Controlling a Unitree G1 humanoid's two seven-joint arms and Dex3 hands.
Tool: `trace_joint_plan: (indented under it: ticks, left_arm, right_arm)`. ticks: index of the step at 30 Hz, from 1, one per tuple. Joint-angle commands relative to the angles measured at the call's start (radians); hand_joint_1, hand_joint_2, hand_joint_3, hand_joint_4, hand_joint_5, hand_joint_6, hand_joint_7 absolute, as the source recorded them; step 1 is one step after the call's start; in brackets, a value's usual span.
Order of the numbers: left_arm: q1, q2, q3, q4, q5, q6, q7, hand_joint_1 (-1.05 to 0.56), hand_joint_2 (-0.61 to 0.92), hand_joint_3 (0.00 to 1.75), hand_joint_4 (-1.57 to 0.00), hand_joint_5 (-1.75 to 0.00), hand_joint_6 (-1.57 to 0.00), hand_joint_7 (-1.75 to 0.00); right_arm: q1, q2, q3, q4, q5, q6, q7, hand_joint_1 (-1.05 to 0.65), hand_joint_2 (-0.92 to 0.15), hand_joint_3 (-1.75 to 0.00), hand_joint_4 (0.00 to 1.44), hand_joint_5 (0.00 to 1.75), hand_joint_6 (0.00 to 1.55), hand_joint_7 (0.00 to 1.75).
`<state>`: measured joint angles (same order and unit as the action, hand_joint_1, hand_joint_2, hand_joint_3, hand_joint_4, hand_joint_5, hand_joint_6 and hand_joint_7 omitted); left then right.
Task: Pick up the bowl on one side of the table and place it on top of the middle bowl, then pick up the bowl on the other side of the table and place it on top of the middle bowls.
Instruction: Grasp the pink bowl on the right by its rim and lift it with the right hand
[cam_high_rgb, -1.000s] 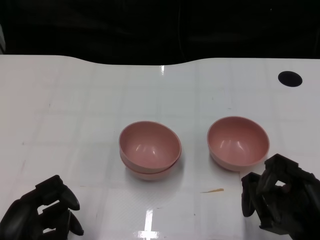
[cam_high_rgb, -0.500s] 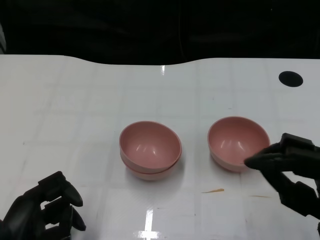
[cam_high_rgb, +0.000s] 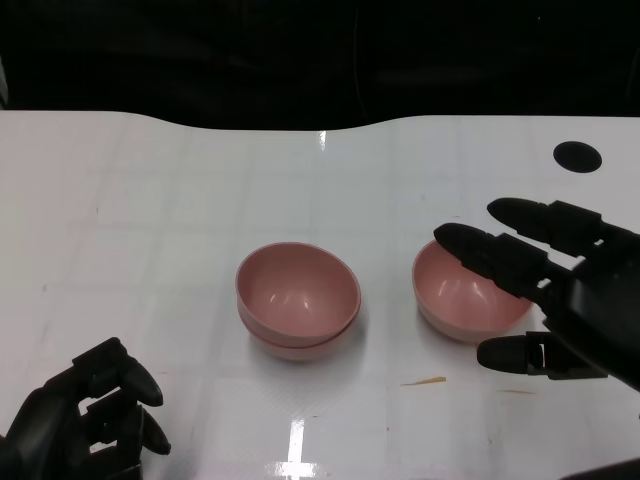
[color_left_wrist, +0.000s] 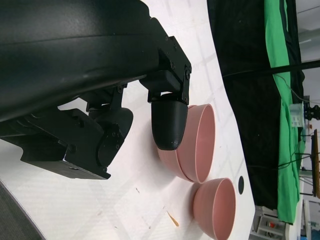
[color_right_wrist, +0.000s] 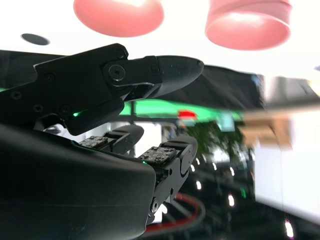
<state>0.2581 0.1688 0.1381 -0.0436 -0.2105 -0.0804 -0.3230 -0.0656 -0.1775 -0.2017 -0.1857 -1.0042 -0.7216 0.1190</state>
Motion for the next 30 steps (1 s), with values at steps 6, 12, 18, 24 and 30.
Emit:
trace_joint_plan:
  ticks: [6, 12, 18, 24, 30]
  left_arm:
    - [-0.002, -0.004, 0.005, -0.005, 0.006, 0.003, 0.022, 0.28, 0.84, 1.13, -0.72, -1.75, -0.56, -1.75]
    - [-0.010, -0.012, -0.002, -0.005, 0.019, -0.003, 0.039, 0.30, 0.85, 1.12, -0.73, -1.75, -0.56, -1.75]
    - [-0.013, -0.017, -0.002, -0.010, 0.014, 0.007, 0.045, 0.30, 0.85, 1.11, -0.74, -1.75, -0.57, -1.75]
    - [-0.013, -0.018, -0.001, -0.009, 0.014, 0.004, 0.044, 0.31, 0.86, 1.11, -0.76, -1.75, -0.58, -1.75]
    - [-0.013, -0.018, -0.001, -0.010, 0.020, 0.008, 0.046, 0.31, 0.86, 1.11, -0.75, -1.75, -0.58, -1.75]
  right_arm:
    - [-0.045, -0.119, 0.158, 0.050, -0.034, 0.166, -0.061, -0.96, -0.92, -0.22, 0.32, 0.00, 0.29, 0.00]
    - [-0.169, -0.171, 0.318, 0.295, -0.110, 0.283, -0.180, -0.92, -0.92, -0.17, 0.45, 0.05, 0.43, 0.05]
    - [-0.230, -0.200, 0.433, 0.442, -0.120, 0.358, -0.286, -0.92, -0.92, -0.22, 0.49, 0.05, 0.46, 0.04]
    - [-0.246, -0.229, 0.488, 0.461, -0.087, 0.391, -0.320, -0.91, -0.92, -0.23, 0.49, 0.04, 0.47, 0.04]
    - [-0.261, -0.241, 0.528, 0.483, -0.062, 0.418, -0.330, -0.91, -0.92, -0.23, 0.49, 0.03, 0.47, 0.03]
